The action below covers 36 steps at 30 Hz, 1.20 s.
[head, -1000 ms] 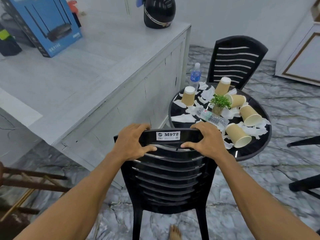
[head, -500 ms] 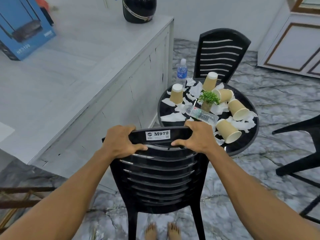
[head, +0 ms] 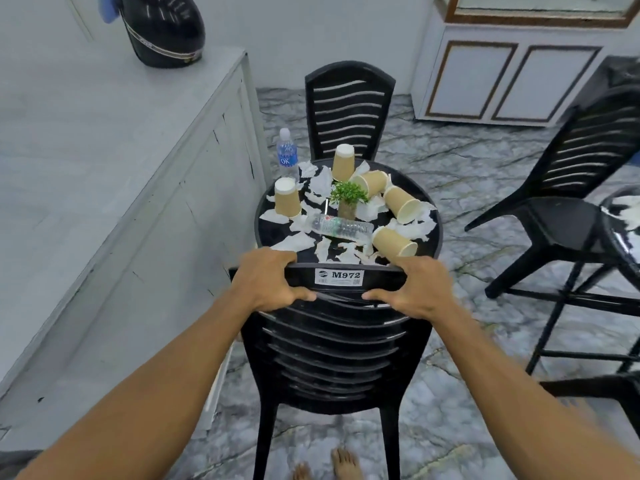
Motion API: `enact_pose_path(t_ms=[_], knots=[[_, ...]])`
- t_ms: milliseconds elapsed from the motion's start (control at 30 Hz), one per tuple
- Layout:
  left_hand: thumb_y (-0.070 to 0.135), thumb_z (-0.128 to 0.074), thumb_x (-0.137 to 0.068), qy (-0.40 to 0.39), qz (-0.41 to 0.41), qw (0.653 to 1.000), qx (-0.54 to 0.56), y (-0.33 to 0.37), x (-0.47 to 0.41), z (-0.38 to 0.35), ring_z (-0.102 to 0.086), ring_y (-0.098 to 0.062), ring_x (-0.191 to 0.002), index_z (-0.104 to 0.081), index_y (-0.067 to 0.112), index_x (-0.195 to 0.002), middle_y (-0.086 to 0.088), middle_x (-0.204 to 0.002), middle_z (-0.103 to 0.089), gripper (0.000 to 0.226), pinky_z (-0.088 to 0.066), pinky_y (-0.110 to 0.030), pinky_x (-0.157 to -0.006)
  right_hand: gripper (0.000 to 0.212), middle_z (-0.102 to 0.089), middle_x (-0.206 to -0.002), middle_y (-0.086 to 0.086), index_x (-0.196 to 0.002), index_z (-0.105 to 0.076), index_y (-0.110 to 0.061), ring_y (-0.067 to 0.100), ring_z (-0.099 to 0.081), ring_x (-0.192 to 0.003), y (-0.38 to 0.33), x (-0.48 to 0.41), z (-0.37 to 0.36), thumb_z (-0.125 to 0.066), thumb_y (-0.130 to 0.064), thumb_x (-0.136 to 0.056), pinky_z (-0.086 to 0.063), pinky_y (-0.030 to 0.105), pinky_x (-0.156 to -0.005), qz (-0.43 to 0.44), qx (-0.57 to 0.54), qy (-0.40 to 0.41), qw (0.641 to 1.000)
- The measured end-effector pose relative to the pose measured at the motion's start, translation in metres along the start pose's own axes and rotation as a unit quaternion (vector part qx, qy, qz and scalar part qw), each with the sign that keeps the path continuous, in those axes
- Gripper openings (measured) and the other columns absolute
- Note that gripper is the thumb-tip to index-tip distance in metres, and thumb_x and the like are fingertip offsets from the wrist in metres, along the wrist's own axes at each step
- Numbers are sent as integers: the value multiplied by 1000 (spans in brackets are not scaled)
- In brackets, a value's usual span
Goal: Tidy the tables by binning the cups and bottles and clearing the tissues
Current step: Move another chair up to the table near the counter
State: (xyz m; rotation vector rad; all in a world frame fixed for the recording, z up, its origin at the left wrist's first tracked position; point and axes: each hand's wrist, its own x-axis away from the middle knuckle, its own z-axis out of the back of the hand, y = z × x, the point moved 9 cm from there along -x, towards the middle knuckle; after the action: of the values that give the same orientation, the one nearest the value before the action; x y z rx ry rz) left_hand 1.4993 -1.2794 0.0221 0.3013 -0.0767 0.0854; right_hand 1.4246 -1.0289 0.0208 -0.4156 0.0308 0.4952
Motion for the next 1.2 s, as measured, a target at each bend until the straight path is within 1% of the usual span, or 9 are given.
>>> enact_pose_path(t_ms=[100,300,433,567,700,933,1000,1100,1200], knots=[[87,-68,-54,-4,-17,1000,-1,3,-11,-4,-59,-14,-75,-62,31,-86,13,-75,-63,65,-51,-34,-73,91,-71,-84,-7,-106,-73,-28,20,-67,-87,6,-2,1,-58,-95,-47,-50,30,-75,-19,-3,-1,1000],[85,-71,-53,35,-48,998,0,15,-27,9,-59,-16,-74,-63,27,-86,10,-74,-64,67,-45,-31,-68,65,-42,-55,-22,-76,-71,-20,12,-50,-59,11,-1,24,-78,-79,-50,-35,22,-58,-2,-37,60,998],[87,-67,-56,60,-61,996,-13,19,-35,14,-61,-17,-72,-65,27,-90,11,-70,-64,68,-49,-32,-70,74,-62,-63,-13,-85,-75,-23,13,-62,-65,22,-9,27,-70,-87,-49,-52,31,-64,-11,-44,69,997],[90,-57,-56,69,-85,994,3,19,-28,-5,-61,-17,-64,-65,24,-82,14,-59,-56,72,-50,-34,-64,68,-56,-70,-18,-86,-74,-21,17,-64,-71,25,0,11,-76,-80,-53,-44,26,-64,-17,-42,72,996],[91,-52,-58,86,-98,991,4,20,-26,-10,-58,-15,-64,-64,26,-84,16,-64,-56,71,-51,-35,-64,66,-62,-74,-10,-81,-69,-19,15,-60,-73,30,5,6,-76,-79,-55,-39,26,-66,-22,-30,89,995],[77,-71,-66,118,-151,981,7,24,-2,-14,-60,-14,-83,-60,28,-109,12,-88,-65,66,-49,-32,-71,71,-71,-88,-9,-97,-73,-26,12,-64,-84,27,24,3,-71,-82,-53,-52,32,-76,-17,-22,82,996],[73,-73,-68,99,-168,981,-6,25,5,-19,-64,-15,-81,-61,27,-111,11,-86,-68,65,-47,-31,-68,67,-71,-82,-10,-94,-73,-29,12,-65,-80,28,32,0,-73,-80,-52,-54,33,-73,-17,-19,57,998],[64,-79,-69,70,-177,981,-23,29,4,-17,-63,-23,-71,-62,20,-97,5,-73,-66,55,-44,-31,-63,56,-66,-69,-12,-85,-74,-27,12,-63,-68,23,31,2,-83,-70,-51,-51,30,-63,-30,-31,31,999],[59,-83,-66,108,-177,978,-17,27,6,-4,-64,-26,-68,-63,17,-91,3,-72,-68,53,-50,-34,-62,59,-60,-69,-15,-91,-74,-22,8,-55,-65,13,28,12,-88,-62,-50,-36,17,-58,-4,-50,69,996]])
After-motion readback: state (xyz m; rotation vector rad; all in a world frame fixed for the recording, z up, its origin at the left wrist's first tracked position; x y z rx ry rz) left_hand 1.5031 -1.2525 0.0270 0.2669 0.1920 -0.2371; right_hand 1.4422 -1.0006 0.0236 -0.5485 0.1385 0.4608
